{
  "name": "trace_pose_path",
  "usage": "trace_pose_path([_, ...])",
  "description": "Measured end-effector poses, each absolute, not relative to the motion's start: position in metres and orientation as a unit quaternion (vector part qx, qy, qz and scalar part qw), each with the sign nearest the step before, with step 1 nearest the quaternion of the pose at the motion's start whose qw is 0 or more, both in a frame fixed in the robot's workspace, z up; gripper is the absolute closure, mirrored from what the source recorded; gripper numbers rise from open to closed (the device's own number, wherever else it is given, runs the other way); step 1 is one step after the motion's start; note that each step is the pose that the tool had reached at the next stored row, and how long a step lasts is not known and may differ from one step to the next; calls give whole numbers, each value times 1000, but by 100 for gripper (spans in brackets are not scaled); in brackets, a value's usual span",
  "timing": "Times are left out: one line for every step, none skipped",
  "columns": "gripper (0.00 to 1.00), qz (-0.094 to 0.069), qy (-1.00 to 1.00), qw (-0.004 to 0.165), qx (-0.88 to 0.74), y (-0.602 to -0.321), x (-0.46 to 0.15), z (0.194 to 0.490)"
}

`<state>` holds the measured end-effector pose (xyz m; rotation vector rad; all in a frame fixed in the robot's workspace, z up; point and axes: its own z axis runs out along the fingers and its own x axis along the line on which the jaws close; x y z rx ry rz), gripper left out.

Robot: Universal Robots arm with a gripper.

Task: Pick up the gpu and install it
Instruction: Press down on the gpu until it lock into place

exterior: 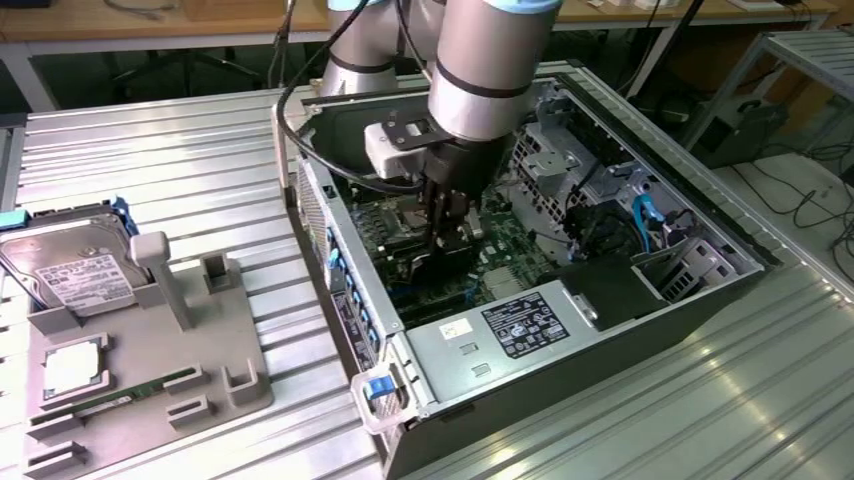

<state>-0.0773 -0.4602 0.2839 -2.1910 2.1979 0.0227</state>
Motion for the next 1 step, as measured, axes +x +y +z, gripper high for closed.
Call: trace_pose_path([89, 7, 708, 19, -706, -460, -77, 284])
